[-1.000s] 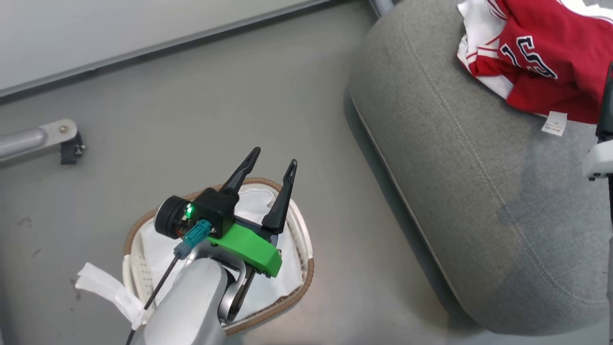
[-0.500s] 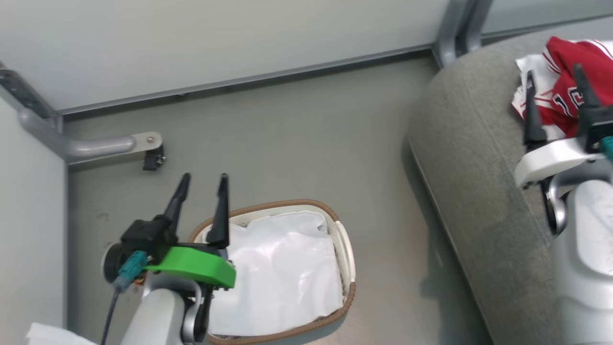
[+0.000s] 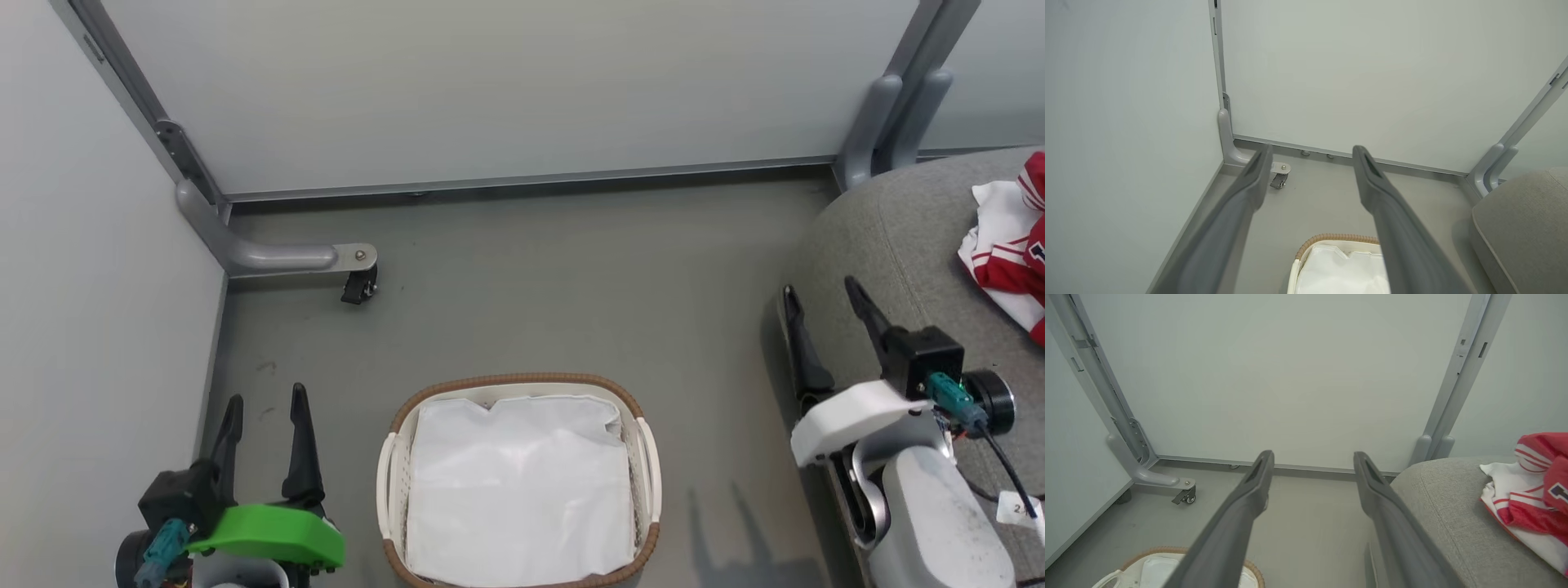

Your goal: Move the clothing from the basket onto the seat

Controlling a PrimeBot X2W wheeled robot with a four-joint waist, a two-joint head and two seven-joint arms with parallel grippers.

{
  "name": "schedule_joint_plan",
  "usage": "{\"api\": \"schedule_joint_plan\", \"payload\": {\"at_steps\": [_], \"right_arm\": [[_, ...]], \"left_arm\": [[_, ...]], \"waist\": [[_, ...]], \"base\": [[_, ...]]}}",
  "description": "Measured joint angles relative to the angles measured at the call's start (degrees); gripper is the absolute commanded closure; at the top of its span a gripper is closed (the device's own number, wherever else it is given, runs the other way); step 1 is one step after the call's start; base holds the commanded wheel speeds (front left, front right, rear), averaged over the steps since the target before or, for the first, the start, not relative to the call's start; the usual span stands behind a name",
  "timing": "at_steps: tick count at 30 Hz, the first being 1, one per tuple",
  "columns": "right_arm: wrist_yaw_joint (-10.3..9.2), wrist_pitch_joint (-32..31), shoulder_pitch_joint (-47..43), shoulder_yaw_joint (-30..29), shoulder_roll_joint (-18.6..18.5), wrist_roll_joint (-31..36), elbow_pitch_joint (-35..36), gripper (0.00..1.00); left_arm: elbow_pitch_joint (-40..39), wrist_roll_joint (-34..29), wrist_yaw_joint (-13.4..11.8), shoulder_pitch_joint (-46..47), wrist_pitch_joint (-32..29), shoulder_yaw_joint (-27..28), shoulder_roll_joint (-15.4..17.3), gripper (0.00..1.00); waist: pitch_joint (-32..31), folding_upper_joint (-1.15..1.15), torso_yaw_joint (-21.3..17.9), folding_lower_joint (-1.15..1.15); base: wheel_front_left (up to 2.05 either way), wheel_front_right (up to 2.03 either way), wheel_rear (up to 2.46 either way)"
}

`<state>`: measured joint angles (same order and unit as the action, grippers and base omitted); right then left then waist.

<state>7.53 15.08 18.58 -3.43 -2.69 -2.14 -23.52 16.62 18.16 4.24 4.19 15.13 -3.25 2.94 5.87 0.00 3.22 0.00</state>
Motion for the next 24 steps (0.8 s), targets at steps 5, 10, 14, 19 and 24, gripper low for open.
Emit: {"api": "schedule_joint_plan", "payload": {"at_steps": [5,10,14,19,24], "right_arm": [[0.0,0.0,-5.8,1.0,-0.1,-1.5,2.0,0.0],[0.0,0.0,-9.2,2.8,-0.1,-3.4,3.4,0.0],[0.0,0.0,-10.3,3.4,-0.1,-4.0,3.7,0.0],[0.0,0.0,-10.4,3.8,-0.1,-4.4,3.7,0.0],[0.0,0.0,-10.4,3.7,-0.1,-4.5,3.8,0.0]], "left_arm": [[-0.1,0.7,-0.2,-3.0,0.0,-0.3,-0.1,0.0],[0.0,1.0,-0.5,-4.3,0.0,-1.0,-0.1,0.0],[0.1,1.6,-0.5,-4.3,0.0,-1.6,-0.1,0.0],[0.1,1.5,-0.5,-4.3,0.0,-1.8,-0.1,0.0],[0.2,1.5,-0.5,-4.3,0.0,-1.9,-0.1,0.0]], "waist": [[-2.0,0.0,1.1,0.0],[-3.1,0.0,1.0,0.0],[-3.4,0.0,0.4,0.0],[-3.6,0.0,-0.2,0.0],[-3.7,0.0,-0.3,0.0]], "base": [[0.0,0.0,0.0],[0.0,0.0,0.0],[0.0,0.0,0.0],[0.0,0.0,0.0],[0.0,0.0,0.0]]}}
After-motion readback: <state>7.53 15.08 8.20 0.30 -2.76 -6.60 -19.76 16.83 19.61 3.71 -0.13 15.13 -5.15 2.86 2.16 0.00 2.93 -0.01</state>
